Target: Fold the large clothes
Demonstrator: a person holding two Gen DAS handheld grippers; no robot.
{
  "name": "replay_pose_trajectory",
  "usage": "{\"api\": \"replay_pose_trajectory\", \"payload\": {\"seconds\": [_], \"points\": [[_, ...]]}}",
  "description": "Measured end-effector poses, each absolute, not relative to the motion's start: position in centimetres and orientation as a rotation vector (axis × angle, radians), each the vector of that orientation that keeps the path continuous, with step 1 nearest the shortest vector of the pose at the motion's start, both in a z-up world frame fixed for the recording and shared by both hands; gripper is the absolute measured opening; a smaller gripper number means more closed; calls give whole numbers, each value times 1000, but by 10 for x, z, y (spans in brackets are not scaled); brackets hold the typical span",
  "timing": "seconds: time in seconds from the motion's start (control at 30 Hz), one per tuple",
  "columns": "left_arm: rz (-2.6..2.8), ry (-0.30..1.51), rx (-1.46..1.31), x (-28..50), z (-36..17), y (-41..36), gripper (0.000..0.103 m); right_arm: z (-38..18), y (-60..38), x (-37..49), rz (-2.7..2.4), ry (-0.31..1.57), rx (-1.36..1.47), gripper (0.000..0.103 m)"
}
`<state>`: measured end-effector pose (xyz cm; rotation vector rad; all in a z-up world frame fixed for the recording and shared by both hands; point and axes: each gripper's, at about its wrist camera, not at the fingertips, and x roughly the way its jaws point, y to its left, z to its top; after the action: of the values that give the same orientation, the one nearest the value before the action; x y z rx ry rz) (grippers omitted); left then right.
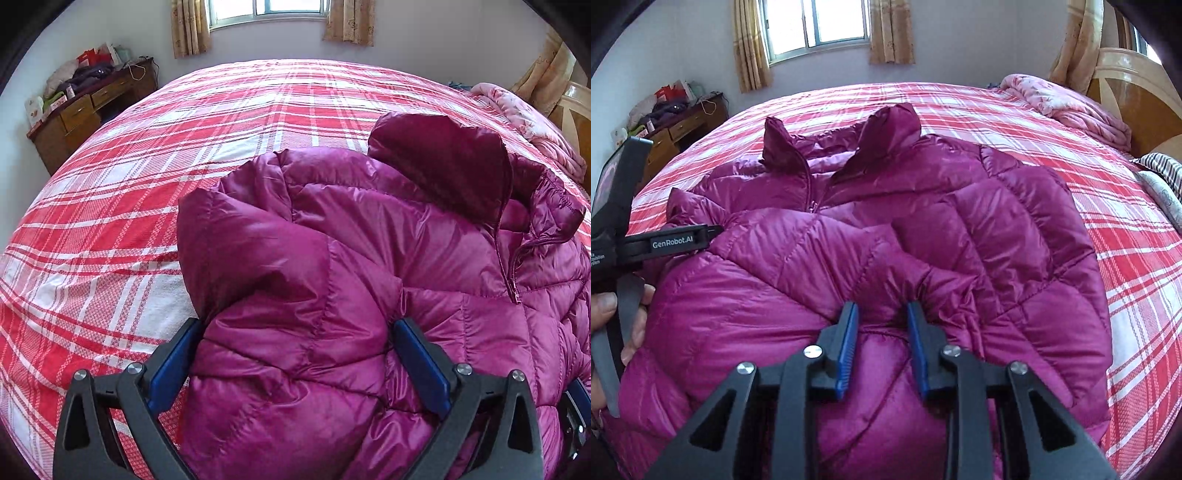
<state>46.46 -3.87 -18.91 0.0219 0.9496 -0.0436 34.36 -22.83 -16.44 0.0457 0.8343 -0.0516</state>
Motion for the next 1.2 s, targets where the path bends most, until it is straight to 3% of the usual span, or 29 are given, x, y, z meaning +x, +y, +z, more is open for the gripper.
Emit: {"api": "replay_pose_trajectory", "payload": {"seconds": [0.4,0.67,1.2], "points": [[-7,918,47,458,-183,-38,102,-167,-220,343,-79,827,0,30],[-84,778,90,389,-146,-51,102,-166,-225,342,-65,818,29,30],[-61,838,282,381,-184,-86,102,-167,-228,341,-56,814,47,30]]}}
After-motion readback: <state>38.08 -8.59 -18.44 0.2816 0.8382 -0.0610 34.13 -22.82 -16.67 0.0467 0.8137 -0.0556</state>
